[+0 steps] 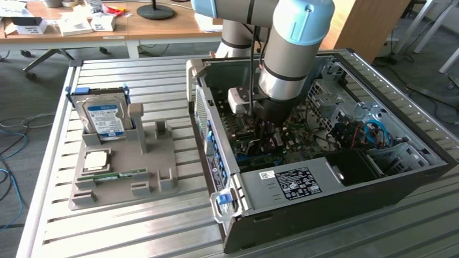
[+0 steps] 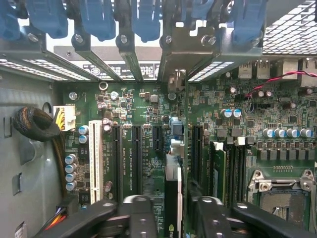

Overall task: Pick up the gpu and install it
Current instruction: 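Insert the gpu into the slot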

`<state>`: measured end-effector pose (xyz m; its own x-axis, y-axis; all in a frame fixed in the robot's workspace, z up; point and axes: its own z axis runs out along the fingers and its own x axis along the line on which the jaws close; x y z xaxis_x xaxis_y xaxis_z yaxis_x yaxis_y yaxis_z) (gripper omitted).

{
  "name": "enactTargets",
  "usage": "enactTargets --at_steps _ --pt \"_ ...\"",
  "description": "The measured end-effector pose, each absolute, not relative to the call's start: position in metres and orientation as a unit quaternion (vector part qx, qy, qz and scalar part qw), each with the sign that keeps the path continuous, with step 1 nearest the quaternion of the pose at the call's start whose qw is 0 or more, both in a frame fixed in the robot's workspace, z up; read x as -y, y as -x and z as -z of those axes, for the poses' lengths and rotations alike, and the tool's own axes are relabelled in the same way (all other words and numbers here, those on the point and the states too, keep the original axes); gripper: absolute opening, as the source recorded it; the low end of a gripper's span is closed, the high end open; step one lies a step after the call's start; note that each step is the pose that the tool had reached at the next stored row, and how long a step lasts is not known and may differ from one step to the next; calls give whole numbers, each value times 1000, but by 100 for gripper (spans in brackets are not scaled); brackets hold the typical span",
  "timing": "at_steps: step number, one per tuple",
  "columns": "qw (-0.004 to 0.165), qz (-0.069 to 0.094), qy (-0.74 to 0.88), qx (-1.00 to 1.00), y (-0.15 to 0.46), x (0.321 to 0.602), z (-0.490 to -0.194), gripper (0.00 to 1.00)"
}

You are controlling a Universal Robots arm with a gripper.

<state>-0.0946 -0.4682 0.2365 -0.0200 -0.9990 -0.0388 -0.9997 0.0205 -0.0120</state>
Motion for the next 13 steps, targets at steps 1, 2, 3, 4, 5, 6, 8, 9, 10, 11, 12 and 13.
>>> enactTargets --at_steps 1,2,3,4,5,6,8,9,10,11,12,13 --pt "18 -9 700 -714 95 468 -236 43" --pt "18 -9 700 -714 95 468 -237 43" --pt "18 -9 700 -714 95 468 -236 43" --pt "18 -9 700 -714 95 468 -236 43" --pt "18 -9 700 -714 95 468 -236 43" --pt "18 -9 700 -714 95 468 -237 43" --pt "18 -9 700 -714 95 468 -237 43" --pt "18 -9 700 -714 95 468 -238 43" --pt "18 -9 700 -714 95 468 -238 43" --pt "18 -9 700 -714 95 468 -239 43" --pt "18 -9 700 -714 95 468 -240 43" --pt "18 -9 700 -714 95 468 -242 43"
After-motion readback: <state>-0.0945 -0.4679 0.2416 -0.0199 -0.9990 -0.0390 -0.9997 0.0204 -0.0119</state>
